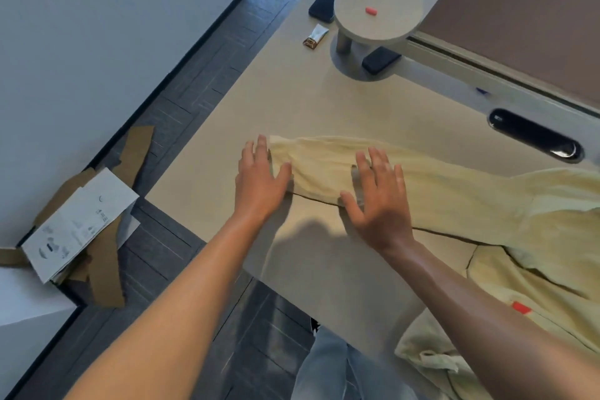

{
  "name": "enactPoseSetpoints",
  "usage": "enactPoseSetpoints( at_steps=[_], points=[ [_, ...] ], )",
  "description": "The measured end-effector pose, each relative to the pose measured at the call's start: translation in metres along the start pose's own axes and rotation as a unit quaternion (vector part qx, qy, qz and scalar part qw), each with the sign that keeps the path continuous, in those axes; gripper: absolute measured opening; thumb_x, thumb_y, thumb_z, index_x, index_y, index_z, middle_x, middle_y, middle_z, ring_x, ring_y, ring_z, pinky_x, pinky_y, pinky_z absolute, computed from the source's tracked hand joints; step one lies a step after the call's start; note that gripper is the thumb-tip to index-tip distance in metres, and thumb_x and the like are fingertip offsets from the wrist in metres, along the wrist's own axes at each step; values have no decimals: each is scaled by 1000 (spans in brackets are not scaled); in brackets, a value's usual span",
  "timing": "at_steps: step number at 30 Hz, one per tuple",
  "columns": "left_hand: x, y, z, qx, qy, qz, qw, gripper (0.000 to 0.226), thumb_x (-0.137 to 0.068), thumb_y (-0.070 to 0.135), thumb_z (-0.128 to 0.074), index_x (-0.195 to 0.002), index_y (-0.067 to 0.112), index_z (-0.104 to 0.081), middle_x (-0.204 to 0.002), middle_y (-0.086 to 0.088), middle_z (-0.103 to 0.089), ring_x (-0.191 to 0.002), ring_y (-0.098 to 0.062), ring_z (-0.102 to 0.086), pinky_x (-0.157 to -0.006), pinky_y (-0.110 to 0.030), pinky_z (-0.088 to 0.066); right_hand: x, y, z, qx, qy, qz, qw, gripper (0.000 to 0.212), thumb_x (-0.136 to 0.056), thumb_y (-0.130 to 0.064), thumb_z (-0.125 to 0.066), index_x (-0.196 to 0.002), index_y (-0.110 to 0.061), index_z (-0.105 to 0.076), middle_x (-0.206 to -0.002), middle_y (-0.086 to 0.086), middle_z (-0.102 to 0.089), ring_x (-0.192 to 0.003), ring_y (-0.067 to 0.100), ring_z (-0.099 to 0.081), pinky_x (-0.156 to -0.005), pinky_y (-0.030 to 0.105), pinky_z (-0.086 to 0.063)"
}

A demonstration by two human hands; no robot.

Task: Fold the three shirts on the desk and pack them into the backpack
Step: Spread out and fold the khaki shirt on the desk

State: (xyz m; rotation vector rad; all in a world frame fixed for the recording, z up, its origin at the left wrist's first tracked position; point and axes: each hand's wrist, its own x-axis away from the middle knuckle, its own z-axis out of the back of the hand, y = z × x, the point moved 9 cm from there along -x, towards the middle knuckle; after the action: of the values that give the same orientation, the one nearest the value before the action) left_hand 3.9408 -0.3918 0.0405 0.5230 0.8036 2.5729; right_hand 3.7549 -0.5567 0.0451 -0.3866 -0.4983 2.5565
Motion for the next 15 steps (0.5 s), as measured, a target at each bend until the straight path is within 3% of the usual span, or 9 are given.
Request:
enactPoseSetpoints(
  at_steps=[3,6,9,11,13,15],
  points=[
    [9,-13,-28,2,16,19,1000,79,-97,40,-56,-163,12,-22,-166,-18,-23,-154,-34,-22,-122,-53,-28,12,24,-30,30,-53,-33,998,76,-95,-42,-60,-161,-13,-35,-171,14,-25,-159,30,-20,-124,60,-23],
    [13,-18,-53,-53,-16,15,998,77,-97,40,-55,-163,16,-24,-167,-20,-21,-156,-35,-16,-124,-56,-22,22,40,-63,70,-142,-47,986,76,-100,-56,-38,-165,-20,-24,-175,10,-9,-162,27,-8,-127,59,-13],
    [18,1,-64,-209,11,-102,973,69,-99,42,-50,-160,14,-33,-169,-20,-19,-159,-35,-10,-123,-64,-16,30,44,-88,92,-194,-57,975,80,-99,-67,-16,-168,-27,-6,-175,4,10,-162,22,9,-129,53,1],
    [18,20,-73,-278,32,-163,946,69,-97,43,-46,-158,14,-37,-170,-20,-20,-159,-35,-10,-123,-66,-15,29,42,-98,91,-208,-51,972,80,-98,-67,-14,-168,-29,0,-174,3,16,-161,20,15,-129,51,5],
    [12,35,-88,-313,36,-194,929,67,-98,44,-41,-159,16,-36,-171,-17,-19,-160,-33,-9,-123,-66,-13,26,38,-101,49,-211,-33,976,75,-101,-64,-16,-167,-31,-6,-175,2,11,-161,16,14,-129,51,3],
    [5,45,-109,-310,22,-213,926,63,-101,45,-34,-159,20,-36,-171,-14,-20,-160,-31,-10,-122,-66,-12,23,44,-87,-8,-162,-41,986,67,-104,-55,-22,-165,-27,-25,-176,3,-7,-162,17,1,-129,52,-4]
  ],
)
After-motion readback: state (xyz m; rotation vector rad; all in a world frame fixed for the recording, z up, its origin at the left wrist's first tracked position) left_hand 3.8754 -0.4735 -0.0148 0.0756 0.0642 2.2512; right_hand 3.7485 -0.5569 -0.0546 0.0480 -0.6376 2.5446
